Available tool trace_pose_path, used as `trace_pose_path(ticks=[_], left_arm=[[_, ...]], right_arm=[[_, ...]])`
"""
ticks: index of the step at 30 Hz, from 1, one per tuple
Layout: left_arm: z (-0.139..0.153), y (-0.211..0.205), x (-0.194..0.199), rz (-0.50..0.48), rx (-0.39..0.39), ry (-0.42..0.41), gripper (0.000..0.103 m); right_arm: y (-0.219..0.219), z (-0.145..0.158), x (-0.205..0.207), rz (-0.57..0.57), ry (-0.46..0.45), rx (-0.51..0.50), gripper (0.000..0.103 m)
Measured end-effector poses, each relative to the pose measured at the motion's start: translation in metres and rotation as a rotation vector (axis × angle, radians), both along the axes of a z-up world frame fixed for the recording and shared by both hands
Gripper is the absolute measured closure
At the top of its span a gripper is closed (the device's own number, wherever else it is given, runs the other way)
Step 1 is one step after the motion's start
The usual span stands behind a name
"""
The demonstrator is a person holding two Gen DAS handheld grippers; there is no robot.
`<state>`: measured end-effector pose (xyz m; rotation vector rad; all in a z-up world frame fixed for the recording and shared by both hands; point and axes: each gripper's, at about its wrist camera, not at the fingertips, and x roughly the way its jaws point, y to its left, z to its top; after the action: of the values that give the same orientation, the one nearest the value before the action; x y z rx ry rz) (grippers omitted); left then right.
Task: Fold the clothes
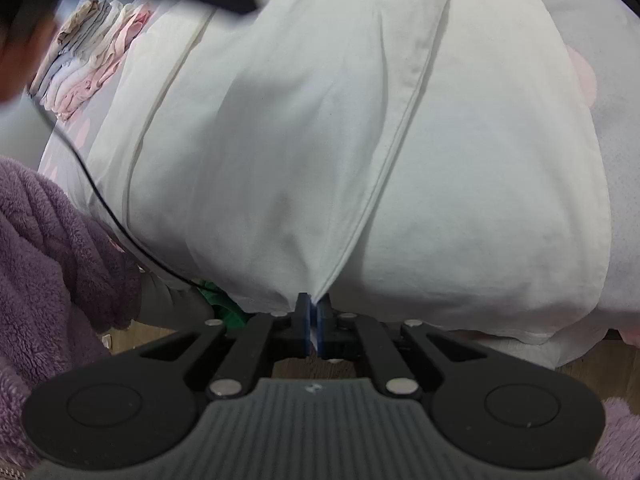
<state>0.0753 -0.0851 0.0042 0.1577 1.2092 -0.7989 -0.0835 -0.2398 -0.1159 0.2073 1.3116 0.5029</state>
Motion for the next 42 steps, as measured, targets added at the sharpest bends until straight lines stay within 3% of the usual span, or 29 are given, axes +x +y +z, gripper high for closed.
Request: trace_pose_path(ticks=[3,5,10,18,21,23,24,32,36,42], left_arm=[[0.007,-0.031,0.027,-0.001,-0.002,-0.048,0.07],[0.007,-0.053,0.044,0.003,0.006,-0.084,0.07],[-0.001,-0.1,0.081,-0.016,0.052,-0.153,0.067],[-0.038,-0.152,0.111,-0.076,0.192,-0.221,0.064],[-0.048,-0.158,0.117,-0.076,0.211,-0.215,0.064],[-0.051,-0.16,0.12,-0.082,0.209,-0.2,0.07],[-0.053,-0.161,0.12,-0.088,0.218,-0.204,0.072],[-0.06,-0.172,0.125,-0.108,0.274,-0.226,0.098],[-0.058,-0.174,0.124,-0.105,0.286,-0.24,0.101],[-0.039,-0.163,0.135,-0.016,0.196,-0.202,0.102]], right_arm=[[-0.002,-0.002,0.001,0.001,0.0,0.006,0.094],[-0.003,-0.003,0.001,-0.001,-0.006,0.011,0.092],[-0.01,-0.01,0.003,-0.012,0.006,0.035,0.077],[-0.023,-0.015,0.005,-0.06,0.035,0.106,0.075],[-0.027,-0.018,0.006,-0.082,0.055,0.147,0.078],[-0.031,-0.017,0.004,-0.086,0.068,0.169,0.095],[-0.03,-0.015,0.003,-0.084,0.07,0.173,0.098],[-0.025,0.003,0.0,-0.065,0.06,0.184,0.099],[-0.033,0.016,0.001,-0.07,0.067,0.184,0.1],[-0.062,0.046,0.001,-0.046,0.054,0.136,0.1]])
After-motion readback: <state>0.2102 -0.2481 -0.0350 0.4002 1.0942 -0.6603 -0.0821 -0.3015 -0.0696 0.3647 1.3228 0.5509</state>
